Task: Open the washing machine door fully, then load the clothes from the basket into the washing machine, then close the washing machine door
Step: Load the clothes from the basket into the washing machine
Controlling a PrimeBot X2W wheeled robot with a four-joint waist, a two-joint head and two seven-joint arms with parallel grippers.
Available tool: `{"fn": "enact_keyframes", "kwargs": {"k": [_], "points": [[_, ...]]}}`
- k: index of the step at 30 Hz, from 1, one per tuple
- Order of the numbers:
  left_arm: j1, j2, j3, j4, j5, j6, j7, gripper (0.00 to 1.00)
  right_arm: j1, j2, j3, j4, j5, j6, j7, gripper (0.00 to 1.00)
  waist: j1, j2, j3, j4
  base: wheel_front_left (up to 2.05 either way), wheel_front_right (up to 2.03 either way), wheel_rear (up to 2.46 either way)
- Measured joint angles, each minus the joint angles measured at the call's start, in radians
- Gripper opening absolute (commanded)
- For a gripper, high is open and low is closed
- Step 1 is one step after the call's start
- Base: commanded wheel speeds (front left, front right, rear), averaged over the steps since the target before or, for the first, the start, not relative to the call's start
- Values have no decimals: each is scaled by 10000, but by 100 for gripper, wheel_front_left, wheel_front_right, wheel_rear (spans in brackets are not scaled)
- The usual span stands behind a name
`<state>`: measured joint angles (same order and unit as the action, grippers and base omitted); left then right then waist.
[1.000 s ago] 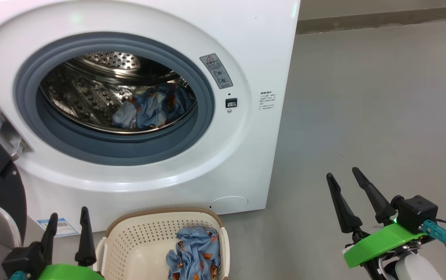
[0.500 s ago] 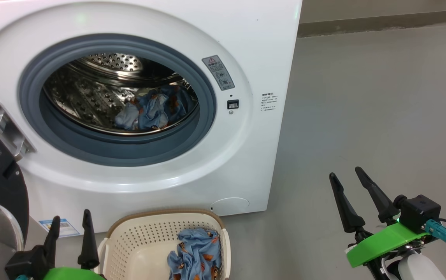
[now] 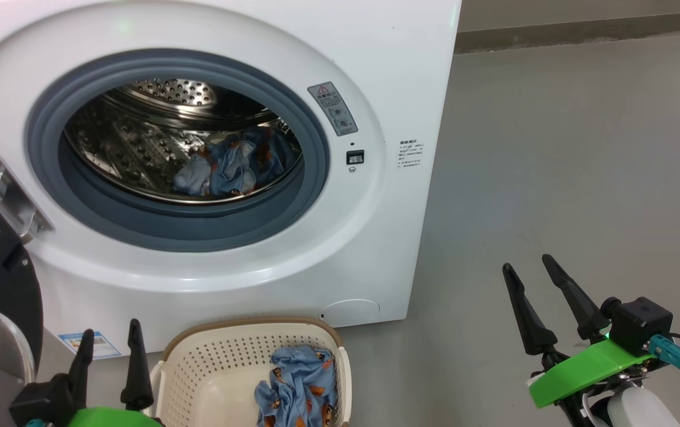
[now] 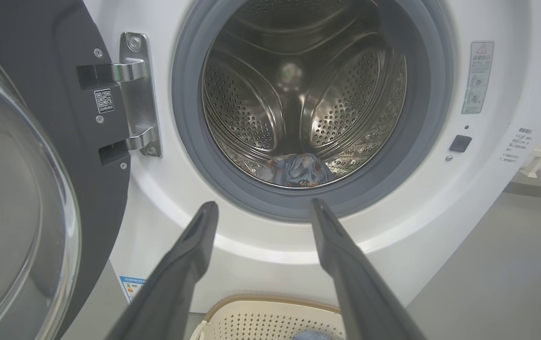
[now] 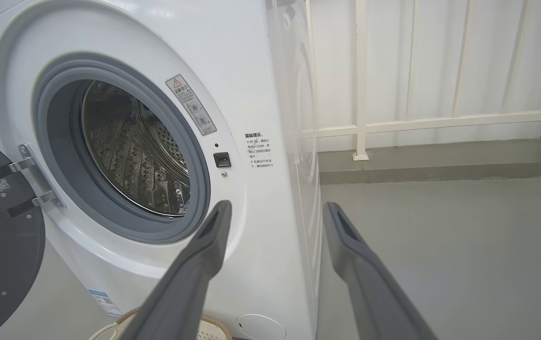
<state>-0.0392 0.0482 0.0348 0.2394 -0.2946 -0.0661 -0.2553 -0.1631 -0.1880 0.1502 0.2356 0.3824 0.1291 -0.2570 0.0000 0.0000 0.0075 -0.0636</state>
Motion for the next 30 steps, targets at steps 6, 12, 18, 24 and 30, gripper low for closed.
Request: {"fn": "enact_keyframes", "kwargs": {"k": [6, 12, 18, 24, 30], "points": [[-1, -8, -13, 21, 0, 0, 0, 100, 0, 4, 0, 0, 0, 0, 0, 100, 1, 0, 8, -18, 0, 0, 0], [-1, -12, -13, 35, 0, -2, 0, 100, 0, 4, 0, 2, 0, 0, 0, 100, 0, 0, 29, -30, 0, 0, 0], [-3, -19, -13, 77, 0, -2, 0, 100, 0, 6, -4, 2, 0, 0, 0, 100, 0, 0, 51, -46, 0, 0, 0], [-4, -35, -27, 165, 0, -8, 0, 100, 0, 33, -6, 0, 0, 0, 0, 100, 0, 0, 141, -92, 0, 0, 0], [-21, -35, -61, 259, 0, -21, 0, 100, -1, 63, -15, -50, 0, 0, 0, 100, 1, 0, 353, -166, 0, 0, 0]]}}
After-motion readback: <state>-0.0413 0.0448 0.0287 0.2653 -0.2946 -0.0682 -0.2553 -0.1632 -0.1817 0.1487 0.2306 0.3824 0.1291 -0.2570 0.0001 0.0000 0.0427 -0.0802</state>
